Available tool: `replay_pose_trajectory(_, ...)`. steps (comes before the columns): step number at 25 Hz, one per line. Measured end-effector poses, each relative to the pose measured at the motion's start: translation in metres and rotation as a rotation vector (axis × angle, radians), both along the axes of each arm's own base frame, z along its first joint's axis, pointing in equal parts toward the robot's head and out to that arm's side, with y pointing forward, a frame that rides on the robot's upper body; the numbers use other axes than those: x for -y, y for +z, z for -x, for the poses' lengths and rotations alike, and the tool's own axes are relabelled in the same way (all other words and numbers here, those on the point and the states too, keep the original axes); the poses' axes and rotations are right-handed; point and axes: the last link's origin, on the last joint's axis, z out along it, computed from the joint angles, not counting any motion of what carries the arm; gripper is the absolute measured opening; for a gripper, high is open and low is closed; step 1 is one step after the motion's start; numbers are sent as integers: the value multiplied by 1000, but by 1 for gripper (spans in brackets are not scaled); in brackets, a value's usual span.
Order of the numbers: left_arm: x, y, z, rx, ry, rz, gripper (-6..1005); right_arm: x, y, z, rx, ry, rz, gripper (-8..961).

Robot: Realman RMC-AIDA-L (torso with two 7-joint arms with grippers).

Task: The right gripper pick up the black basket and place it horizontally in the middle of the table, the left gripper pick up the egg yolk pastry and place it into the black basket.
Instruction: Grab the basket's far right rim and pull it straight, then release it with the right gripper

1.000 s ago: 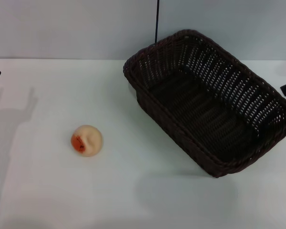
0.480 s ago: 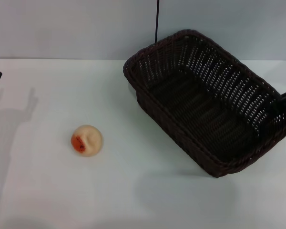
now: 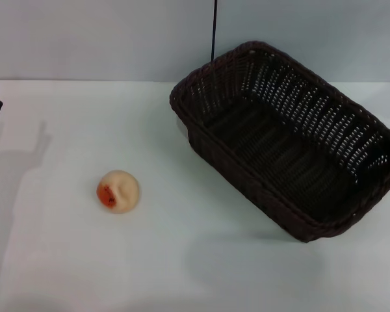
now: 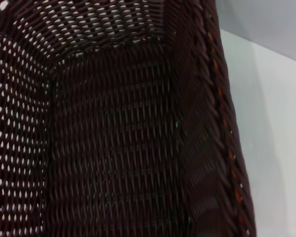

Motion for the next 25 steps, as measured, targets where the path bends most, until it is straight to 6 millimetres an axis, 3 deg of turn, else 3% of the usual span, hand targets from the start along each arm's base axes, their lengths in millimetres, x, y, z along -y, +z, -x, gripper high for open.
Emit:
replay_pose_trajectory(5, 2, 0, 1, 1, 6, 1, 830, 2, -1, 0, -4, 6, -10, 336)
replay_pose_trajectory(11, 3, 0, 2, 1, 9, 1, 829, 4, 3, 1, -15, 29, -45, 232)
replay_pose_trajectory(25, 5, 0, 3, 2, 14, 0, 829, 16, 24, 13, -302, 142, -148, 198)
